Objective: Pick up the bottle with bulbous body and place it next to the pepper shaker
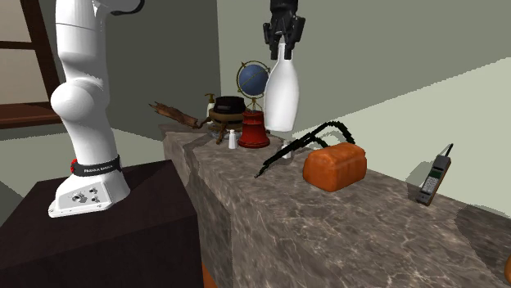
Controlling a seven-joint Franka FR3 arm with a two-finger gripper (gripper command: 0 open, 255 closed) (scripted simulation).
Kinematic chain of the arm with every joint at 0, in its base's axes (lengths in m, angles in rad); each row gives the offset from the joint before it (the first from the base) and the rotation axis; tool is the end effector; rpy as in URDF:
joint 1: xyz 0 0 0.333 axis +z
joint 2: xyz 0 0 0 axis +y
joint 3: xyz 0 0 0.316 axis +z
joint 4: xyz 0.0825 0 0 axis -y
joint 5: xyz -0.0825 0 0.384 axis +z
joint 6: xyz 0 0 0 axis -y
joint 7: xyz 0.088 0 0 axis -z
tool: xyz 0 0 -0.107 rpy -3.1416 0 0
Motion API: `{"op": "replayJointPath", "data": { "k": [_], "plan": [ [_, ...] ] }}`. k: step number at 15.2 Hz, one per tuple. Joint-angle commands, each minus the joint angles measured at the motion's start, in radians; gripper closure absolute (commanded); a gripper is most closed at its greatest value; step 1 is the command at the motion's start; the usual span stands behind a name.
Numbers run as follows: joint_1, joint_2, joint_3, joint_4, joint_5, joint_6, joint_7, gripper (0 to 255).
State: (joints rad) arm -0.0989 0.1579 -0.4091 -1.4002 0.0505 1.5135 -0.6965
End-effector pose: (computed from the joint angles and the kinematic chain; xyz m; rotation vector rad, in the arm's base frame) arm 0.5313 -0.2659 0.6155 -3.1185 -0.3037 0.0518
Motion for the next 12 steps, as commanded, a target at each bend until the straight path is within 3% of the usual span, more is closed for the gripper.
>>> {"op": "replayJointPath", "data": {
  "k": [1, 9, 10, 12],
  "plan": [
    [-0.003, 0.009, -0.001, 0.041, 0.004, -0.032, -0.001, 255],
    [-0.027, 0.073, -0.007, 0.237, 0.031, -0.170, -0.015, 255],
    [-0.029, 0.077, -0.008, 0.249, 0.033, -0.178, -0.016, 255],
    [0.016, 0.016, 0.010, 0.171, 0.007, -0.155, 0.036, 255]
  ]
}}
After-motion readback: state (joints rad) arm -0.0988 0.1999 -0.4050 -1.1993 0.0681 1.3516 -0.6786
